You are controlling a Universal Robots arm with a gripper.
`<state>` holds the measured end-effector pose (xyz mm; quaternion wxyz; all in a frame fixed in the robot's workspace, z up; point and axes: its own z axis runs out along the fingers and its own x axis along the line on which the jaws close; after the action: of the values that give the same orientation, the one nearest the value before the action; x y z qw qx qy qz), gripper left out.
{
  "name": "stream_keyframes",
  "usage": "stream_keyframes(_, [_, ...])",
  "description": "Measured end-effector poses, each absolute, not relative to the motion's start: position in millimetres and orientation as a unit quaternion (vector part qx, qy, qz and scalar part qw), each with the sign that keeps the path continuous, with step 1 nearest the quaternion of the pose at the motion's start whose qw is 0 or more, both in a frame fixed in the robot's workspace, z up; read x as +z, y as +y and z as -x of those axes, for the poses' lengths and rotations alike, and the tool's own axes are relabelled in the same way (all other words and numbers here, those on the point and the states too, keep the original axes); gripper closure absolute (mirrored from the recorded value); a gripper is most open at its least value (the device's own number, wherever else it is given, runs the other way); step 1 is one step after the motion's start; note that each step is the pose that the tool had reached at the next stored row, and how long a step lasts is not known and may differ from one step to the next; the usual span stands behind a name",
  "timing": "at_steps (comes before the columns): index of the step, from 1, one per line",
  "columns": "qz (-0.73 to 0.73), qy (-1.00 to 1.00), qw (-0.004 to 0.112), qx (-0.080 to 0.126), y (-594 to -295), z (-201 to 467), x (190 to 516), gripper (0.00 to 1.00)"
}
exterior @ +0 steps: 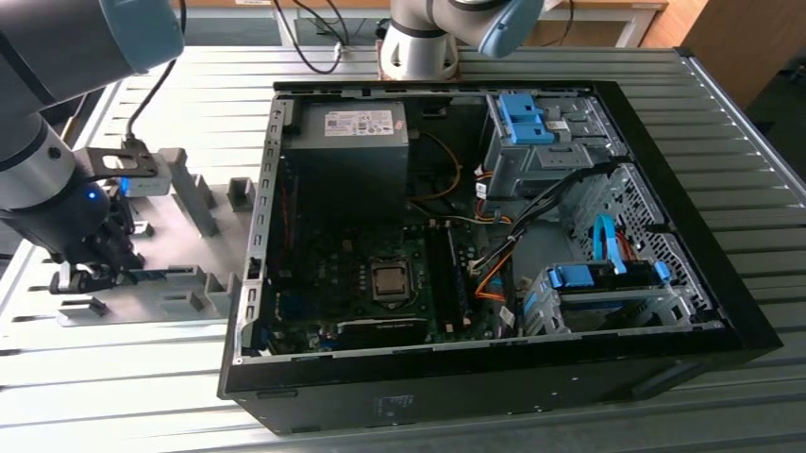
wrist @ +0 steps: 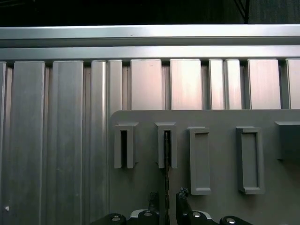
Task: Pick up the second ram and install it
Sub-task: 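Pick up the second ram and move it above second insertion slot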
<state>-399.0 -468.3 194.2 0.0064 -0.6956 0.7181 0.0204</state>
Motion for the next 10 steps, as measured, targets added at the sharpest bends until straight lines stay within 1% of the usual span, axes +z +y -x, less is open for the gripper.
stream_keyframes(2, [0.696,0.718,0.006,0.02,-468.3,399.1,193.7,0.73])
stream_keyframes(3, [0.696,0.718,0.006,0.02,-468.3,399.1,193.7,0.8])
stream_keyframes(10, [0.696,0.718,0.007,0.021,-468.3,399.1,193.6,0.81])
